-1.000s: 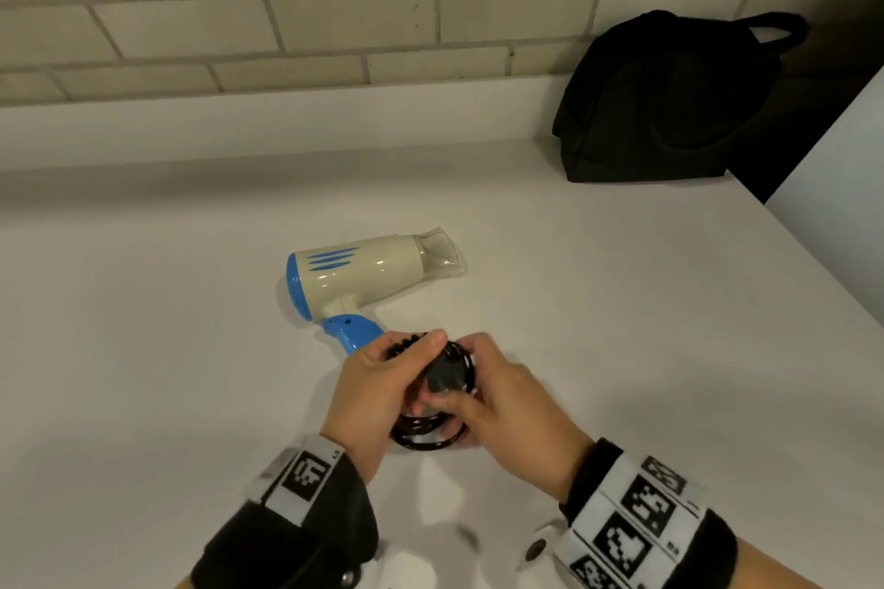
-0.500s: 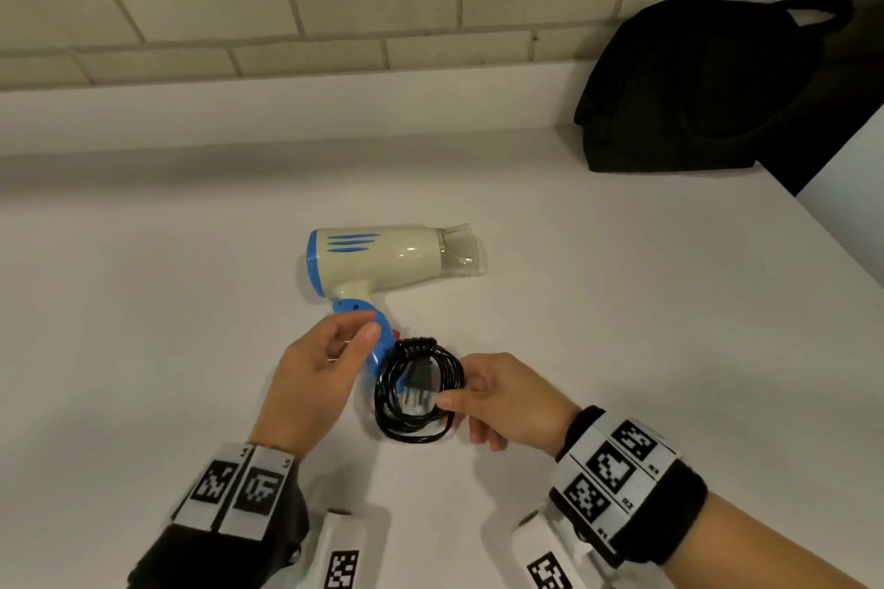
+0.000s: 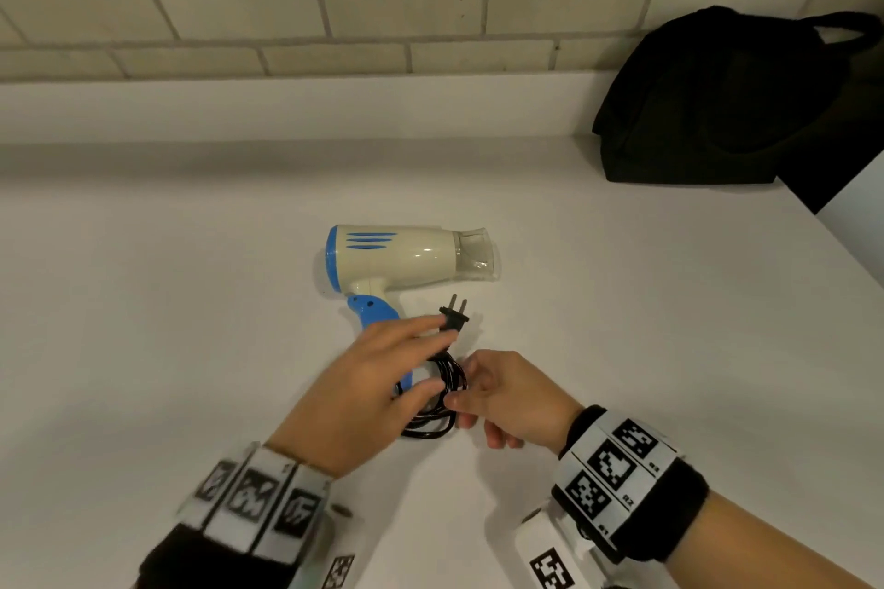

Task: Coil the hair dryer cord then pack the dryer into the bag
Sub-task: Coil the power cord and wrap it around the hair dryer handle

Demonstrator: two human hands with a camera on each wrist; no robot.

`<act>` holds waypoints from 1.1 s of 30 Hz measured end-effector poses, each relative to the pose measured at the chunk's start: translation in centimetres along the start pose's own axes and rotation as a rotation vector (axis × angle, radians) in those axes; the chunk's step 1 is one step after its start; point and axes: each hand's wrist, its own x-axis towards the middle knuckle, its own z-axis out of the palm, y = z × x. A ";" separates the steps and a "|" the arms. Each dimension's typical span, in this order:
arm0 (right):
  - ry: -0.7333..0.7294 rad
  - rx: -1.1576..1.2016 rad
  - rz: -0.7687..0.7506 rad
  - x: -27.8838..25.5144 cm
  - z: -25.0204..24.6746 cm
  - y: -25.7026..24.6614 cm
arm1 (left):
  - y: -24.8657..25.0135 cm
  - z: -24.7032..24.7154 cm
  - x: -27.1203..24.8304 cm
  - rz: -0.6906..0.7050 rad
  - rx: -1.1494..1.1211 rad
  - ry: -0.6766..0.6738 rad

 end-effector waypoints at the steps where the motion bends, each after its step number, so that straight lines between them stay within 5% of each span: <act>1: 0.011 0.009 -0.009 0.0 0.1 -0.1 | 0.0 0.5 0.8 0.019 0.083 -0.069; 4: 0.054 0.008 -0.067 -0.2 0.2 -0.1 | -0.8 1.4 2.5 0.009 0.300 -0.162; 13: 0.193 0.165 -0.199 0.3 -1.4 -1.2 | -0.1 1.0 2.9 0.018 -0.053 -0.148; 17: 0.153 0.442 -0.177 0.6 -1.8 -1.5 | 0.7 0.7 2.9 -0.151 -0.170 -0.169; 24: 0.163 0.664 -0.163 0.5 -1.3 -2.1 | 1.3 0.7 2.7 -0.106 -0.039 -0.103; 29: 0.170 0.565 -0.164 0.1 -1.2 -2.0 | 0.7 0.7 2.4 -0.006 0.060 0.003; 33: 0.144 0.358 -0.282 -0.6 0.0 -1.5 | 0.6 -0.5 2.9 -0.072 0.101 0.003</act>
